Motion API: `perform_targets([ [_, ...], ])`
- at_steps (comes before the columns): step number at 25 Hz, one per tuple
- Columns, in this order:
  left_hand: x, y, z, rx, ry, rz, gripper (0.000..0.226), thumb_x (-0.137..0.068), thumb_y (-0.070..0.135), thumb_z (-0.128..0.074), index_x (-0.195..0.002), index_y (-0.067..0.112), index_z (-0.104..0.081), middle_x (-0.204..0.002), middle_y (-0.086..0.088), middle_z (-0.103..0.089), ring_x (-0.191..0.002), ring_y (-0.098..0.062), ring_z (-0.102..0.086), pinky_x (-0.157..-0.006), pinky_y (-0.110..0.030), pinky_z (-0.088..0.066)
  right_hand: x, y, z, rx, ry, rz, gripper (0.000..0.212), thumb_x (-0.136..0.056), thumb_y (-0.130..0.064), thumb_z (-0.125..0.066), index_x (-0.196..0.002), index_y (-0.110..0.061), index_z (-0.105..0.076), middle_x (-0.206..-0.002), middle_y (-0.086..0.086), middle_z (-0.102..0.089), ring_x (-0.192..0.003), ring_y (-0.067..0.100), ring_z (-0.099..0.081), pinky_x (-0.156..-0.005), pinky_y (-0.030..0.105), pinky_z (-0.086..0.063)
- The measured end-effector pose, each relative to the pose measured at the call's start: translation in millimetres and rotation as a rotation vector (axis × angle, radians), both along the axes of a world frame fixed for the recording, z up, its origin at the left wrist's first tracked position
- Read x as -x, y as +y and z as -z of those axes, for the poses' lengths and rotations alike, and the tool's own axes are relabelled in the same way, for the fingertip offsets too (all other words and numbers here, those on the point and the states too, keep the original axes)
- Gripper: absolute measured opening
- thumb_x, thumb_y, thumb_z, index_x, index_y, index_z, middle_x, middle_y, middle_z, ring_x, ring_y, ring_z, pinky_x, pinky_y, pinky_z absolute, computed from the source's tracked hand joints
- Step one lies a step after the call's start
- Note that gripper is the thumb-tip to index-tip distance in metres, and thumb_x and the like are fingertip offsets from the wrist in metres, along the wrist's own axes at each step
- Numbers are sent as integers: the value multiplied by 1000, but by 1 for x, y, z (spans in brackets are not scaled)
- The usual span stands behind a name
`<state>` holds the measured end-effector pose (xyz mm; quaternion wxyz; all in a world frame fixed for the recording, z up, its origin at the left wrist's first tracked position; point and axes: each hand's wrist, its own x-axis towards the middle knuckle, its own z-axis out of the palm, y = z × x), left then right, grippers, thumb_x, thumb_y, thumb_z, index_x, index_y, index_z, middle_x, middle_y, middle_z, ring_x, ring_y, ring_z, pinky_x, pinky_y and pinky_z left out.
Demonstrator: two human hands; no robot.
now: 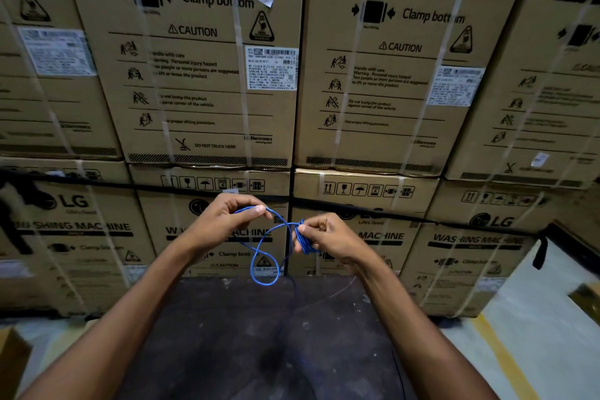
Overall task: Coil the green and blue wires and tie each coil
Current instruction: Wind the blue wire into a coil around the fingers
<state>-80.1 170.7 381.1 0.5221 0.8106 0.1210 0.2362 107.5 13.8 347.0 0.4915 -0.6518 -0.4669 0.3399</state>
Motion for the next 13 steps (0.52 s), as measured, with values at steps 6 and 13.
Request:
perform_targets([
  [6,2,2,-6,1,45,95,26,-103,15,-54,-97,3,-76,-54,12,-46,-50,-2,-31,-49,-12,-27,0,0,2,-2,-24,-13,30,-106,-14,-51,-86,-10,-73,-82,16,-72,-60,3,-62,-55,10,-42],
  [13,-7,22,19,-114,-86,-173,20,-97,13,-67,-96,29,-80,-82,9,-72,-65,-2,-61,-62,-23,-50,4,-2,-2,-9,11,-11,28,-106,-15,-51,-90,-9,-73,-84,15,-73,-75,16,-66,-63,13,-49],
])
